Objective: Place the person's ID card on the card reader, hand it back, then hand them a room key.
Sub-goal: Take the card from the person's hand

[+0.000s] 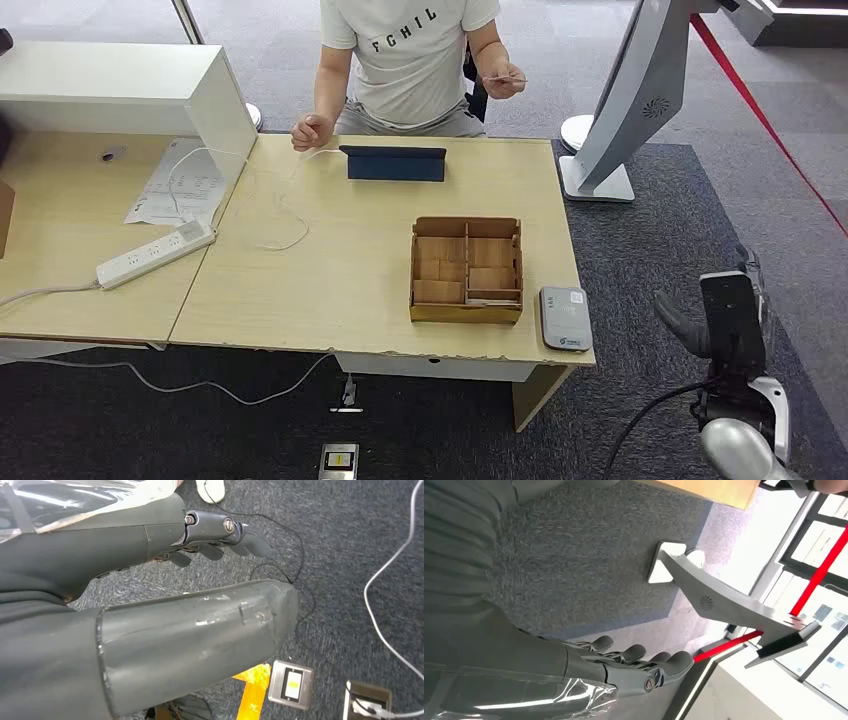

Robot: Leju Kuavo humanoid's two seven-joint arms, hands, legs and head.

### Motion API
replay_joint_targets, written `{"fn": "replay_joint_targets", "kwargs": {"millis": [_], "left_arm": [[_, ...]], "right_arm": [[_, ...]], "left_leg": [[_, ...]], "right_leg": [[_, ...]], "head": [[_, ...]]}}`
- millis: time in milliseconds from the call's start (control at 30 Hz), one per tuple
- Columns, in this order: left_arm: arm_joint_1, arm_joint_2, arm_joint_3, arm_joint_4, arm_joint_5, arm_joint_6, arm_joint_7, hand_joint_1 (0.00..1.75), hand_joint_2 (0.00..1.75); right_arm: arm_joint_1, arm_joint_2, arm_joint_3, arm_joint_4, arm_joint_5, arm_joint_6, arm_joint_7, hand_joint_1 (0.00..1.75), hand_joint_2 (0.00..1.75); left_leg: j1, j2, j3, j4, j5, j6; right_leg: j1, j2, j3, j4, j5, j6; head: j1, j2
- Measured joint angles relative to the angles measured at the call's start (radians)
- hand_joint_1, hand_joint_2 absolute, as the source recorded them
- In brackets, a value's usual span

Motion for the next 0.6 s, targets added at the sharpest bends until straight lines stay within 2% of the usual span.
{"fn": "replay_joint_targets", "kwargs": {"millis": [100,200,267,433,600], "left_arm": [[0.000,0.001,-0.008,0.000,0.000,-0.010,0.000,0.00,0.00],[0.000,0.005,-0.020,0.000,-0.007,-0.032,0.000,0.00,0.00],[0.000,0.007,-0.028,0.000,-0.013,-0.045,0.000,0.00,0.00],[0.005,0.010,-0.055,-0.007,-0.018,-0.075,-0.001,0.00,0.00],[0.012,0.013,-0.076,-0.013,-0.003,-0.081,-0.001,0.00,0.00]], "right_arm": [[-0.057,-0.005,0.045,-0.005,0.056,0.000,0.082,0.00,1.75],[-0.151,-0.012,0.135,-0.003,0.153,0.000,0.193,0.00,1.75],[-0.203,-0.018,0.198,0.000,0.202,0.005,0.239,0.00,1.75],[-0.291,-0.028,0.321,0.013,0.284,0.046,0.304,0.00,1.75],[-0.333,-0.031,0.398,0.028,0.290,0.073,0.325,0.00,1.75]], "left_leg": [[0.000,0.000,0.000,0.000,0.000,0.000],[0.000,0.000,0.000,0.000,0.000,0.000],[0.000,-0.001,0.000,0.000,0.001,0.000],[0.000,-0.001,-0.001,0.000,0.001,0.000],[0.000,-0.001,-0.002,0.000,0.001,0.000]], "right_leg": [[0.000,0.000,0.000,0.000,0.000,0.000],[0.000,0.000,-0.001,0.000,0.000,0.000],[0.000,0.000,-0.001,0.000,0.000,0.000],[0.000,0.000,-0.001,0.000,0.000,0.000],[0.000,0.000,-0.002,0.000,0.000,0.000]], "head": [[0.000,0.000],[0.000,0.000],[0.000,0.000],[0.000,0.000],[0.000,0.000]]}}
